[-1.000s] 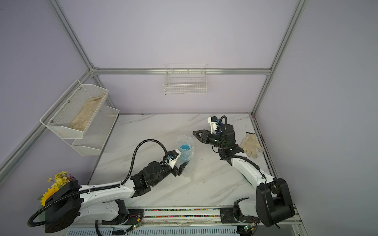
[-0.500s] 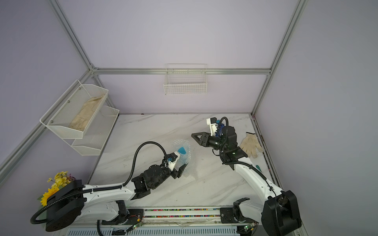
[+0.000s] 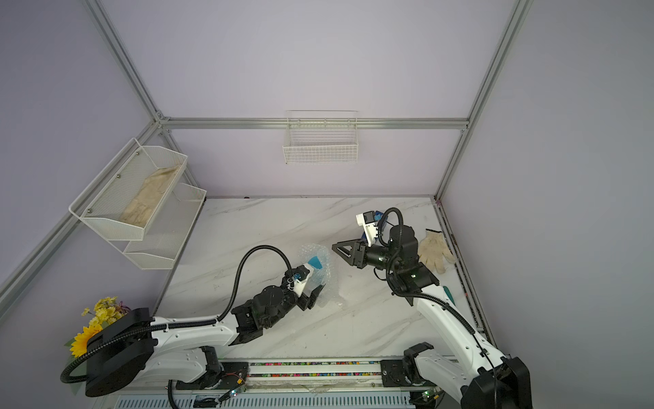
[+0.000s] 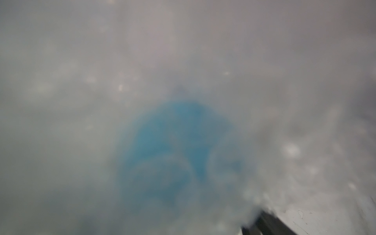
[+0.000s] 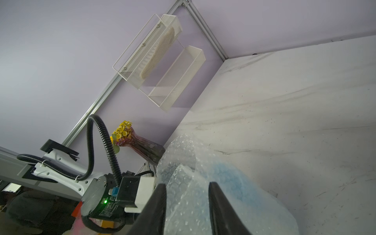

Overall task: Wrap wine glasses in bubble wrap
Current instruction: Wrap the wine glass in bubble wrap.

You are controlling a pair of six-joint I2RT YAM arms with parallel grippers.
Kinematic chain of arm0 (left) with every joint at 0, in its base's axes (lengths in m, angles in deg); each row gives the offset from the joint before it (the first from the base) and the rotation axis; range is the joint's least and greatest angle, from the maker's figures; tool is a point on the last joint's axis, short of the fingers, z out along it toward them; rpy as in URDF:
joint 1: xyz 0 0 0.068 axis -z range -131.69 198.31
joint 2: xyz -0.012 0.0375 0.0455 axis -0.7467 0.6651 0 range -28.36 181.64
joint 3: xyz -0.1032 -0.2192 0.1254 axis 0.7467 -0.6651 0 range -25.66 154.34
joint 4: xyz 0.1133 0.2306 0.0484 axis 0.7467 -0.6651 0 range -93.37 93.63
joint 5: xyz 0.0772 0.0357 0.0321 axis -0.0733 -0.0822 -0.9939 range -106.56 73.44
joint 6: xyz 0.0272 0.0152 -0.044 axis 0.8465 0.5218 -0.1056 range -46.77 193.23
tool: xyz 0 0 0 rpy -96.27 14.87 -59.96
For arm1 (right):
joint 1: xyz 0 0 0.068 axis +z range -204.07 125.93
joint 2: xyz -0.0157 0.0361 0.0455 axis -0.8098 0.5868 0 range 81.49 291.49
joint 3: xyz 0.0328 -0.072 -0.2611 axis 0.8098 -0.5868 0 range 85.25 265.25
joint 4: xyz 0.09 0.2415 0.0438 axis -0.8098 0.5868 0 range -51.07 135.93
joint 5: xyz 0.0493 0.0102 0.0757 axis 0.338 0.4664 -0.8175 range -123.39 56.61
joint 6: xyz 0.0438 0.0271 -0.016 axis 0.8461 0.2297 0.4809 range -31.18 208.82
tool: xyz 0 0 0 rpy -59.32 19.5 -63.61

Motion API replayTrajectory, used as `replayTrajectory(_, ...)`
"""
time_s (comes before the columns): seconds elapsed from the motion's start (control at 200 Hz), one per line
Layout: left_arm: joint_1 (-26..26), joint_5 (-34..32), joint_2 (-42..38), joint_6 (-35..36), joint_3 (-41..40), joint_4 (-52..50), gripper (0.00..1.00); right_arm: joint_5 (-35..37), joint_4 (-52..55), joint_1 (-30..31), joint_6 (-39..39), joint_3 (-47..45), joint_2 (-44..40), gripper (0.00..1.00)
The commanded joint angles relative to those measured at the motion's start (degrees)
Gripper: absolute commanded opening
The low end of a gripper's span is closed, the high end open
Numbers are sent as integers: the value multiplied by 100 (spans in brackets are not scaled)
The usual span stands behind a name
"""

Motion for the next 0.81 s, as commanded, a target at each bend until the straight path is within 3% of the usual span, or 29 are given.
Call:
replayTrajectory(0.0,-53,72,112,51,523,-68,79,-192,870,319,-577,265,178,37)
replayTrajectory(0.18,-205,438,244,16,635,-197,78,321,2065,720,-1136,802,666,35)
replayTrajectory(0.8,-641,1477,390,-108,630,-313,79,1514,3429,1054,-1528,1627,1831,32)
